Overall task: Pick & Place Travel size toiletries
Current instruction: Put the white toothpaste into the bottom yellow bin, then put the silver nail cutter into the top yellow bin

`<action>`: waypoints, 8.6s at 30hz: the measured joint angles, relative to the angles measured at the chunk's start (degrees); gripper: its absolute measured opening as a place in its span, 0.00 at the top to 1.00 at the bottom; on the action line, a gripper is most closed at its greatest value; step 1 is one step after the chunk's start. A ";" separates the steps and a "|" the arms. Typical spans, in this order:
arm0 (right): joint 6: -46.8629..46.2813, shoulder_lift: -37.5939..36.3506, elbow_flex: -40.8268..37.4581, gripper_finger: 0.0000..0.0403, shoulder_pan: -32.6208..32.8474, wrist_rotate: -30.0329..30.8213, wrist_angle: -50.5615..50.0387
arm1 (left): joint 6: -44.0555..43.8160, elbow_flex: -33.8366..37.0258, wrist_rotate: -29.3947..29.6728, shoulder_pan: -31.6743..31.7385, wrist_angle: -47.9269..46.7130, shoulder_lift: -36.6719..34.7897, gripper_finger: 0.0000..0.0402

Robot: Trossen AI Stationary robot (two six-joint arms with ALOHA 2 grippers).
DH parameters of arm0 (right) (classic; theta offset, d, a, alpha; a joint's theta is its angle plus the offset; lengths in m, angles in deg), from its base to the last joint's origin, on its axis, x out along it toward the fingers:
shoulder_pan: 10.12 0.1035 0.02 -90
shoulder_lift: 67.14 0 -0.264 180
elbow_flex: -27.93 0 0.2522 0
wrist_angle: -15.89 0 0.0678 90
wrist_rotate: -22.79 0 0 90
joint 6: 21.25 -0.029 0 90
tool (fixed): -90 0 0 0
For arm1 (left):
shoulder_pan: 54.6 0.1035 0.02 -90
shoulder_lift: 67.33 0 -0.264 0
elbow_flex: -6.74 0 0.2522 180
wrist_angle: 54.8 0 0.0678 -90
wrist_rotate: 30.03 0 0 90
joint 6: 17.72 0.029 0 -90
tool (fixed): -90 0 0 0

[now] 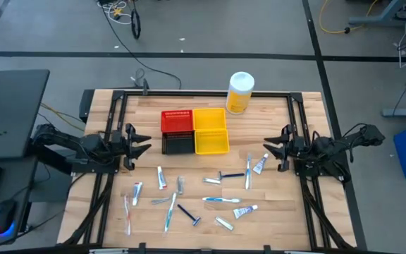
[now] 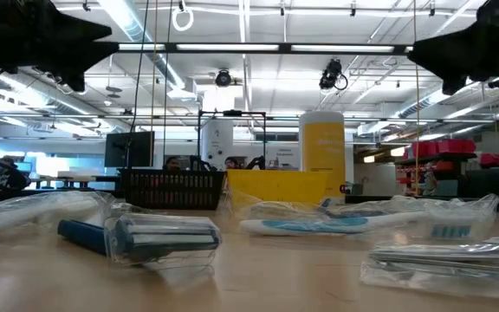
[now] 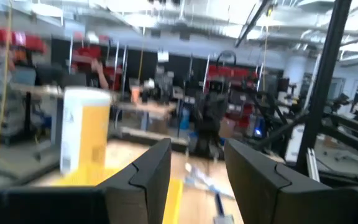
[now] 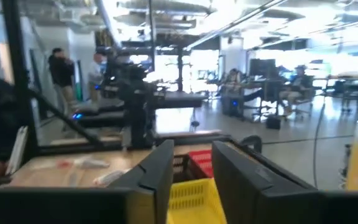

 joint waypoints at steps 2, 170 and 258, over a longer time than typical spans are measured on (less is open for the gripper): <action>1.79 2.18 0.04 0.62 -1.47 -1.53 4.21 | 1.92 -0.28 -0.24 0.00 2.85 1.42 0.60; 1.82 89.16 64.04 0.55 -23.97 -30.03 -38.47 | -8.31 -18.87 -4.75 0.01 -13.54 33.47 0.47; -20.51 95.25 50.84 0.52 -3.50 -23.03 -12.60 | -10.75 -22.91 -5.92 -10.62 7.27 66.06 0.47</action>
